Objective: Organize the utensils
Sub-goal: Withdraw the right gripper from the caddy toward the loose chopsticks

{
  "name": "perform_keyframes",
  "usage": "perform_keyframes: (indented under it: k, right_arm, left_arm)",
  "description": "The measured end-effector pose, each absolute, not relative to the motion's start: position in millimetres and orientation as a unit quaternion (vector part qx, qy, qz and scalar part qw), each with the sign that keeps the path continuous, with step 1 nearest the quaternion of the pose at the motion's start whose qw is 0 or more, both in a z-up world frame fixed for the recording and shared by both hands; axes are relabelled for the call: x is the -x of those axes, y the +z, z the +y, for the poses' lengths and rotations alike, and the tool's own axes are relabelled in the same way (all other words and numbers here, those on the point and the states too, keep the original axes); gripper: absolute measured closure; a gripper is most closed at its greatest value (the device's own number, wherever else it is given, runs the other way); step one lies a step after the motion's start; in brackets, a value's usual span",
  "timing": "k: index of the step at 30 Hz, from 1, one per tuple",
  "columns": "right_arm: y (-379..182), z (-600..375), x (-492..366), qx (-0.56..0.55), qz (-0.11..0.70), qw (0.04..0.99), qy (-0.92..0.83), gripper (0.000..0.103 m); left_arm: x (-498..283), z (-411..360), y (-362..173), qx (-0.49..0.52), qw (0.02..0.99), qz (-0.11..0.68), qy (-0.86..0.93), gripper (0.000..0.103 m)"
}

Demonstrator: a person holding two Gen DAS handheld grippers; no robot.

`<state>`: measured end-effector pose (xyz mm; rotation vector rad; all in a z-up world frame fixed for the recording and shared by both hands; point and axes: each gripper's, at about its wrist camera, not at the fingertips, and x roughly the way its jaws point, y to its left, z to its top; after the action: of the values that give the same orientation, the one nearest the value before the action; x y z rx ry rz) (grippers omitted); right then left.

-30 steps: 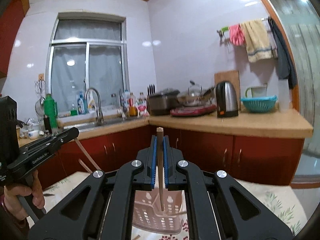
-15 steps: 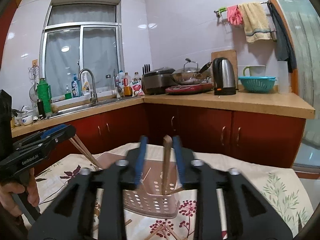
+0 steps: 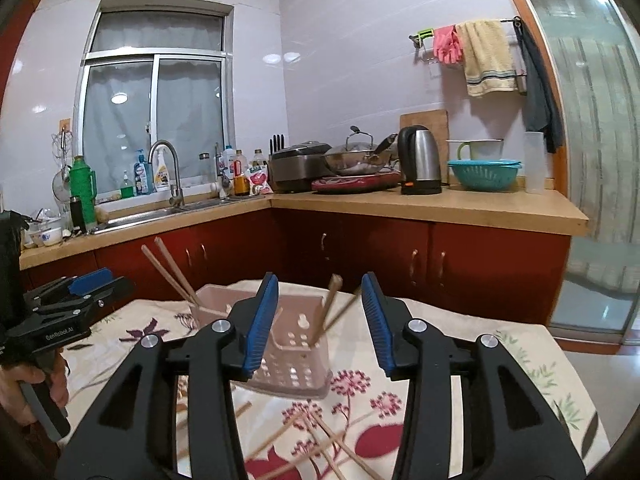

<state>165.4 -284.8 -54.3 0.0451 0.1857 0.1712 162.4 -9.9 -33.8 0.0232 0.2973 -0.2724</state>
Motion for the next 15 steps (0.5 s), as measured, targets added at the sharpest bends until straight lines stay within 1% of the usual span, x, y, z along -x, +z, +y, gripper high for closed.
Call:
perform_keyframes:
  k: [5, 15]
  right_arm:
    - [-72.4, -291.7, -146.8, -0.026, 0.113, 0.99, 0.079, 0.061]
    - [-127.6, -298.5, -114.8, -0.025, 0.168, 0.984, 0.058, 0.061]
  left_arm:
    - [-148.3, -9.8, -46.5, -0.007, 0.977, 0.167, -0.134, 0.038]
    - [-116.3, -8.6, -86.0, -0.017, 0.971, 0.204, -0.122, 0.038]
